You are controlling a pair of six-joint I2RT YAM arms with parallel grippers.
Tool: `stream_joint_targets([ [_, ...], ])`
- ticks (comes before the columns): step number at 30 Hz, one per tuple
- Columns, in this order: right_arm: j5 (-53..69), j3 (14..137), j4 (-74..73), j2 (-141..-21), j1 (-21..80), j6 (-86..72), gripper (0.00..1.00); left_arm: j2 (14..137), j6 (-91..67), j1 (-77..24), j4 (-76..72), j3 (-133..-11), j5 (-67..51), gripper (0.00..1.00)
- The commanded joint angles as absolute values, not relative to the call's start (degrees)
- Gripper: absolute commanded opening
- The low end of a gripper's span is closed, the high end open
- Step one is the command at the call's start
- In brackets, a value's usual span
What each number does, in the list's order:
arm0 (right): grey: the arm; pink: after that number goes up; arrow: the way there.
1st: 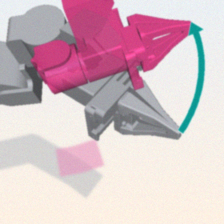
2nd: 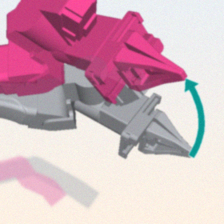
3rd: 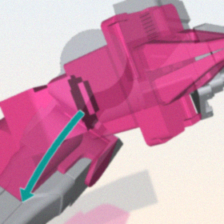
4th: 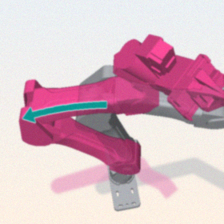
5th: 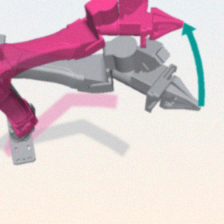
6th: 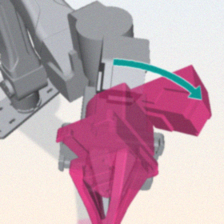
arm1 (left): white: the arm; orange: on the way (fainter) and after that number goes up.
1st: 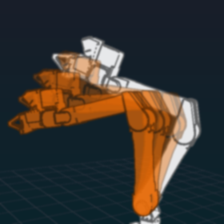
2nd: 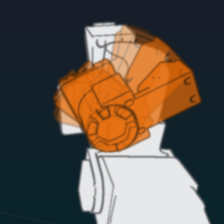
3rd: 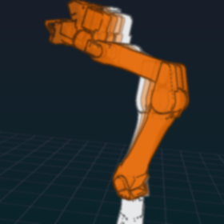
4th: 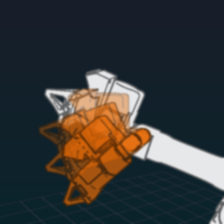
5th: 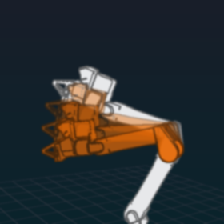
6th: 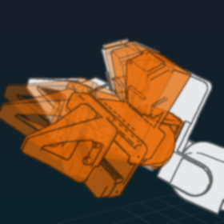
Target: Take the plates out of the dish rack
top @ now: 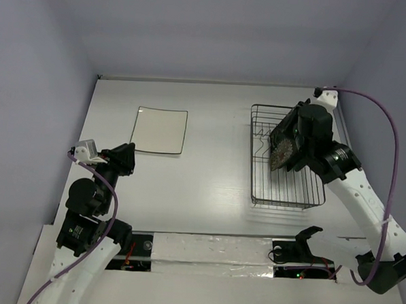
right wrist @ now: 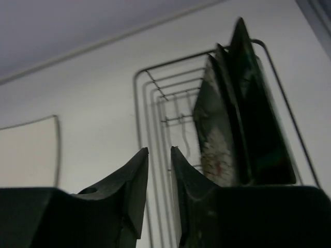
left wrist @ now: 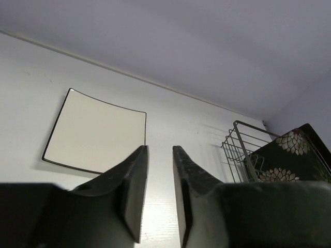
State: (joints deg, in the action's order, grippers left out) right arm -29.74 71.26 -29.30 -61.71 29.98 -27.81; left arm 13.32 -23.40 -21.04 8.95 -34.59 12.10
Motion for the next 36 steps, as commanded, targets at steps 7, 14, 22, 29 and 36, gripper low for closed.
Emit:
stream_joint_targets([
  [7, -37.7, 74.53, -46.14, -67.84, 25.75, -23.03, 0.37, 13.45, -23.47, -21.27, 6.86, -34.98, 11.87, 0.35],
  [14, -41.31, 75.67, -48.08, -71.19, 24.7, -23.47, 0.38, 13.53, -23.38, -21.27, 6.77, -34.98, 11.87, 0.38],
  [22, -41.31, 76.55, -47.73, -72.07, 23.65, -22.24, 0.38, 13.18, -23.47, -21.27, 6.77, -34.98, 11.87, 0.39],
  [29, -38.67, 76.73, -45.62, -74.62, 21.88, -20.57, 0.38, 13.27, -23.38, -21.27, 6.77, -34.89, 11.87, 0.39],
  [36, -37.18, 77.69, -44.82, -76.11, 20.74, -18.9, 0.34, 13.54, -23.38, -21.27, 6.68, -34.98, 11.87, 0.39],
])
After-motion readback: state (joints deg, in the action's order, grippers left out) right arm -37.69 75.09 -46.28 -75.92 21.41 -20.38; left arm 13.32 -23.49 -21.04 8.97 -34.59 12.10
